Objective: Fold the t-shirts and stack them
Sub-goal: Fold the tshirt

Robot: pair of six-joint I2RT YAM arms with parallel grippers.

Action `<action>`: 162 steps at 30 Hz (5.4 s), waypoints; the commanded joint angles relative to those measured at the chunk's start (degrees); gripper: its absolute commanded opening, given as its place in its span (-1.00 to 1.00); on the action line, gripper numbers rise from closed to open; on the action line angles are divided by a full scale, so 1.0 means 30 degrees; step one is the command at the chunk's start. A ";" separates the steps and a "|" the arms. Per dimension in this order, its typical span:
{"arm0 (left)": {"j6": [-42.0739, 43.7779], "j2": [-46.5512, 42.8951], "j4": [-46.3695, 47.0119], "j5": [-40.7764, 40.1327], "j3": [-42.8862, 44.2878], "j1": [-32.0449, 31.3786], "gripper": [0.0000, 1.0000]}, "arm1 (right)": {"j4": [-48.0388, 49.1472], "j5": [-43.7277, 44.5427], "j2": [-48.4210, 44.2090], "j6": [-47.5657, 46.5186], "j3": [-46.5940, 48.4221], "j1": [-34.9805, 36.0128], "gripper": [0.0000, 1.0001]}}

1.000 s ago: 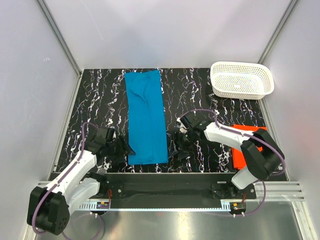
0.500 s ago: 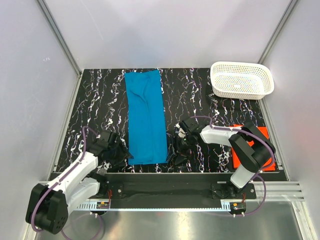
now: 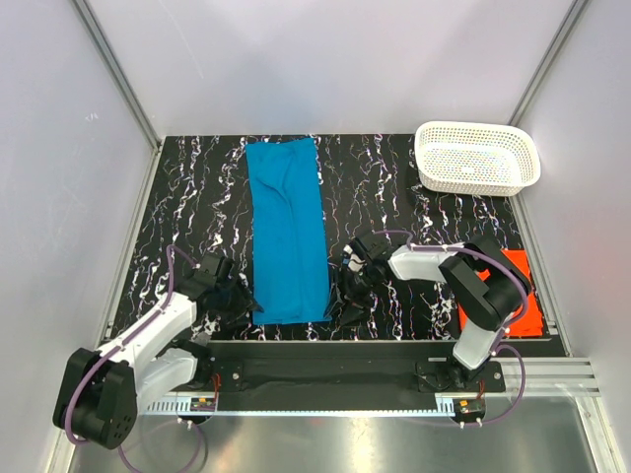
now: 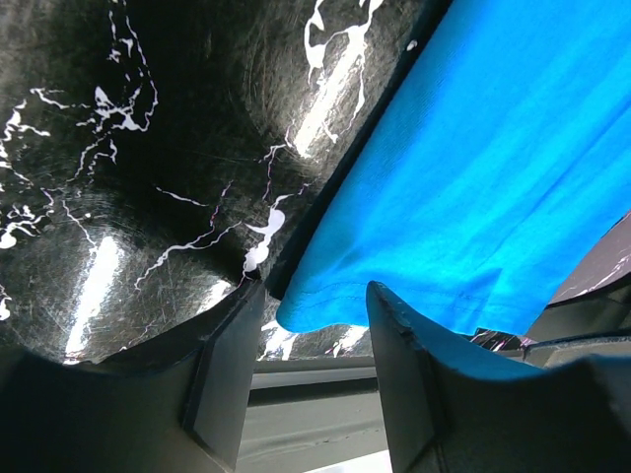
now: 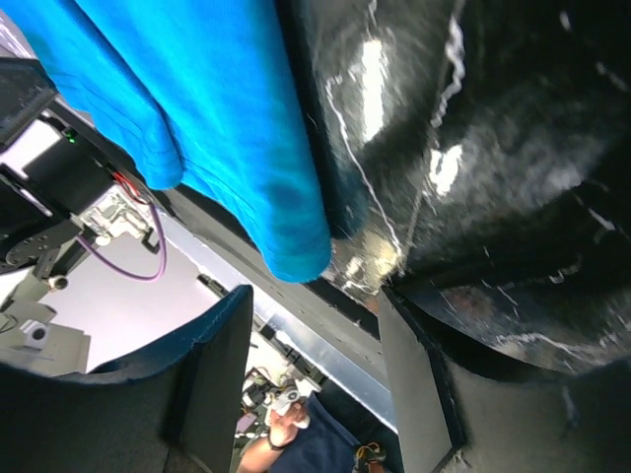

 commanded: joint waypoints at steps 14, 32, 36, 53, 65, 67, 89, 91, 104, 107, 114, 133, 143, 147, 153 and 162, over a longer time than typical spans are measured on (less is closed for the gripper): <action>0.0813 0.1289 0.0593 0.1002 -0.0183 -0.0089 -0.11 | 0.0764 0.0682 0.1491 0.0184 0.0995 0.0023 0.16; 0.0256 0.0382 0.0476 0.1091 -0.0680 -0.0089 -0.60 | 0.0530 0.1004 0.2311 0.0330 0.1288 -0.0153 -0.21; 0.0052 -0.0145 0.0388 0.1120 -0.0884 -0.0060 -0.64 | 0.0501 0.1004 0.2428 0.0301 0.1405 -0.0270 -0.37; -0.2438 -0.6004 -0.0871 0.0944 -0.3081 -0.0089 -1.00 | 0.1408 0.0799 0.0496 0.0388 -0.0791 -0.0417 -1.00; -0.2732 -0.7206 -0.1018 0.1384 -0.2585 -0.0089 -1.00 | 0.3047 -0.0430 -0.0442 0.0623 -0.2520 -0.0067 -1.00; -0.2761 -0.7323 -0.1047 0.1501 -0.2292 -0.0060 -1.00 | 0.3108 -0.0461 -0.0675 0.0623 -0.2491 0.0226 -1.00; 0.4207 0.8870 0.0006 -0.0026 1.3869 0.4860 -1.00 | -0.7378 -0.0723 0.7286 -0.3976 1.7890 -0.5221 -1.00; 0.4823 1.0364 0.0182 0.0356 1.4872 0.5270 -1.00 | -0.8021 -0.0987 0.8951 -0.4035 2.0315 -0.5367 -1.00; 0.5677 1.7811 0.0857 0.4284 2.0850 0.6034 -1.00 | -1.0252 -0.0988 1.3355 -0.3508 2.7389 -0.6305 -1.00; 0.5472 1.8456 0.0857 0.4372 2.1524 0.6209 -1.00 | -1.0310 -0.1397 1.4320 -0.3391 2.8531 -0.6335 -0.99; 0.5354 1.9628 0.0857 0.4636 2.2377 0.6386 -0.99 | -1.0457 -0.1720 1.6051 -0.3069 3.0319 -0.6715 -0.96; 0.5735 2.2116 0.0857 0.4428 2.4804 0.7293 -0.31 | -0.9872 -0.2980 2.1116 0.0239 3.7935 -0.7505 -0.34; 0.6877 1.9164 0.0650 0.4457 2.4110 0.7617 -0.02 | -0.8757 -0.2483 1.6409 -0.0370 3.3170 -0.8503 -0.07; 0.7142 1.6971 0.1499 0.5717 2.1066 0.7294 -0.03 | -0.9137 -0.1897 1.3801 -0.2595 2.8638 -0.8094 -0.03; 0.7089 1.2639 0.1823 0.5049 1.3900 0.7002 0.15 | -0.9052 -0.0672 0.9439 -0.5176 2.1141 -0.6749 0.17; -0.1021 0.8556 0.9522 0.5456 0.4074 0.5976 0.29 | -0.0479 0.2285 0.4983 0.0852 1.0498 -0.5371 0.25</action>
